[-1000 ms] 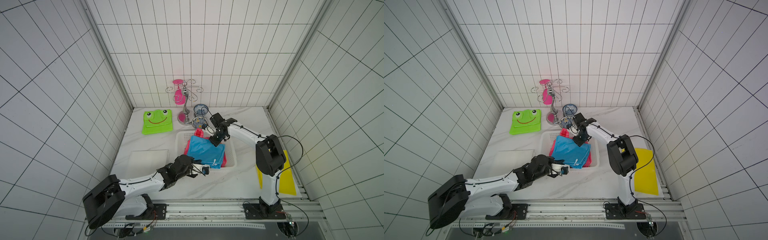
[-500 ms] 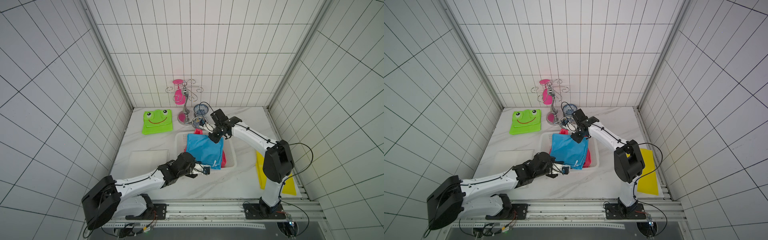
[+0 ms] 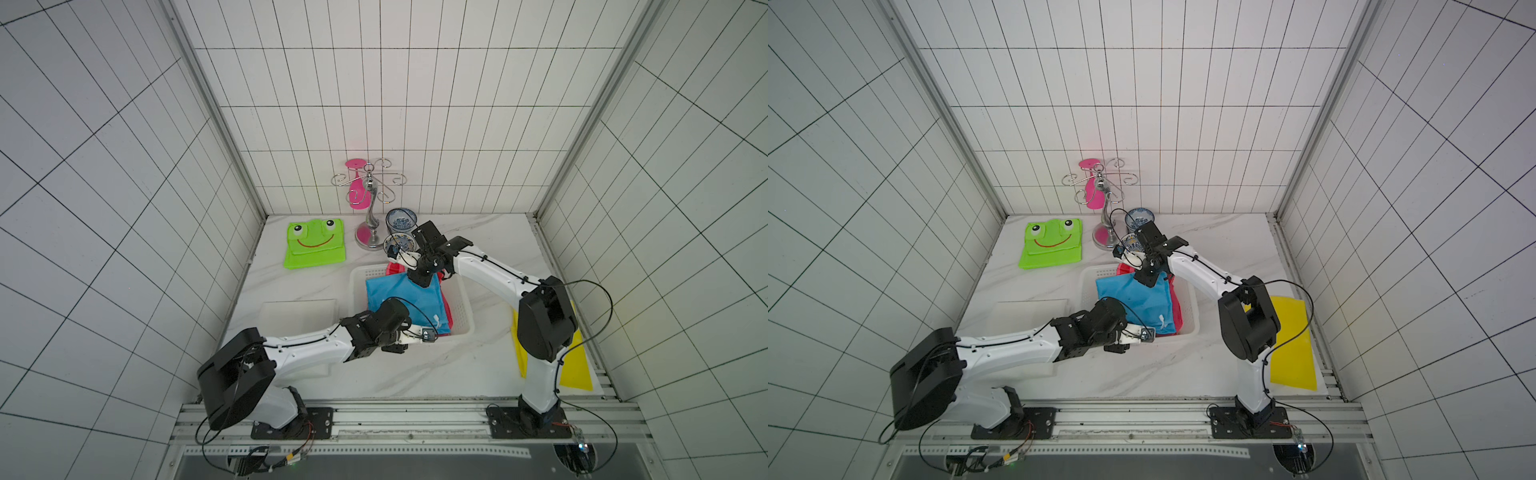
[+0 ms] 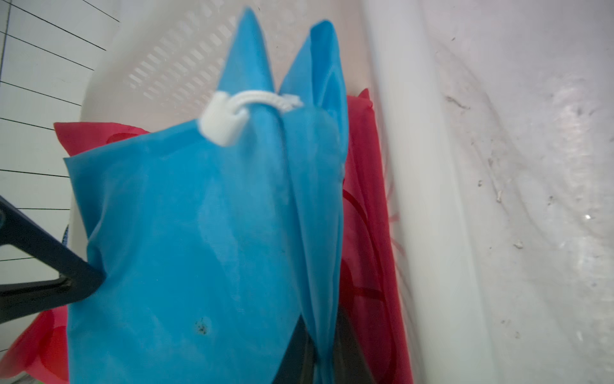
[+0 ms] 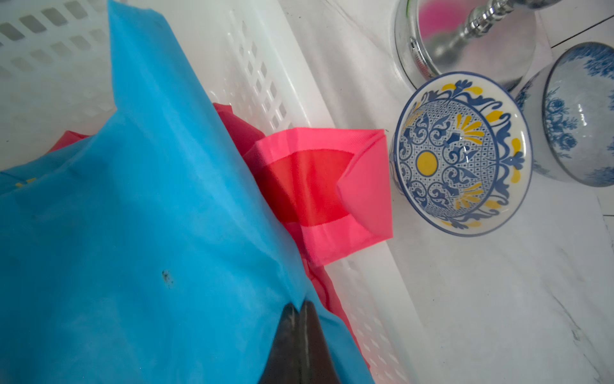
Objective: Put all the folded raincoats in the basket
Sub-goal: Place the raincoat in the basket.
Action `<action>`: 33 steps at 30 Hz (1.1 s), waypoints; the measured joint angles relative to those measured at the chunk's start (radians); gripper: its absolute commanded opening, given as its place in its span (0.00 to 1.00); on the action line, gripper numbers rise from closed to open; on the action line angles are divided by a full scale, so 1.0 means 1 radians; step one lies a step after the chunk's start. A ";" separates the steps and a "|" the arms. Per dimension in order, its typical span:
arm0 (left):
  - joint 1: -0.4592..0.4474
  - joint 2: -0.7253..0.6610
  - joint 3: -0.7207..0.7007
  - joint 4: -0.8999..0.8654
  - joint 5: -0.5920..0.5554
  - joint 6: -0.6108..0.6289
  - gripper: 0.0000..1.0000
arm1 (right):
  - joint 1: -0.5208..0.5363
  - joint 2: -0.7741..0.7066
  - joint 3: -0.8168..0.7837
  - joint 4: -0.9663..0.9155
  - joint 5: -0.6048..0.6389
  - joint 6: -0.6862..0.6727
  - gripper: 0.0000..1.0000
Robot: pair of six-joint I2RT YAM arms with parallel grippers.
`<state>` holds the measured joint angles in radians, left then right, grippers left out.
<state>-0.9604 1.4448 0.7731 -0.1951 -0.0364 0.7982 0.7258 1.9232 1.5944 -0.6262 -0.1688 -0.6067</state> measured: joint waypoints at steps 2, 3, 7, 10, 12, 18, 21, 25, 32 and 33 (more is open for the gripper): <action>0.000 0.010 0.029 -0.025 -0.009 -0.014 0.35 | 0.000 0.000 -0.002 0.011 0.000 0.001 0.18; 0.001 0.008 0.037 -0.035 -0.008 -0.021 0.38 | -0.002 0.000 -0.004 0.016 0.000 0.005 0.22; 0.000 -0.026 0.042 -0.090 0.012 -0.027 0.49 | -0.014 -0.005 -0.006 0.024 -0.011 0.027 0.24; 0.000 -0.095 0.044 -0.164 0.055 -0.041 0.60 | -0.030 -0.033 -0.018 0.024 -0.025 0.061 0.27; 0.007 -0.150 0.060 -0.220 0.101 -0.058 0.62 | -0.034 -0.065 -0.025 0.022 -0.025 0.094 0.34; 0.124 -0.285 0.135 -0.360 0.272 -0.079 0.62 | -0.040 -0.203 -0.085 0.003 -0.011 0.227 0.38; 0.191 -0.310 0.139 -0.397 0.309 -0.090 0.62 | -0.039 -0.274 -0.128 -0.026 -0.035 0.316 0.36; 0.288 -0.310 0.123 -0.407 0.343 -0.133 0.62 | -0.030 -0.350 -0.209 -0.047 -0.085 0.462 0.34; 0.562 -0.247 0.114 -0.359 0.403 -0.278 0.62 | 0.027 -0.362 -0.364 -0.042 -0.048 0.831 0.18; 0.595 -0.233 0.114 -0.349 0.405 -0.303 0.62 | 0.040 -0.353 -0.364 -0.045 -0.028 0.871 0.18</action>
<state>-0.3653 1.2118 0.8875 -0.5442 0.3687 0.4950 0.7654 1.5700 1.2301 -0.6712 -0.1967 0.2646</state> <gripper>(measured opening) 0.621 0.183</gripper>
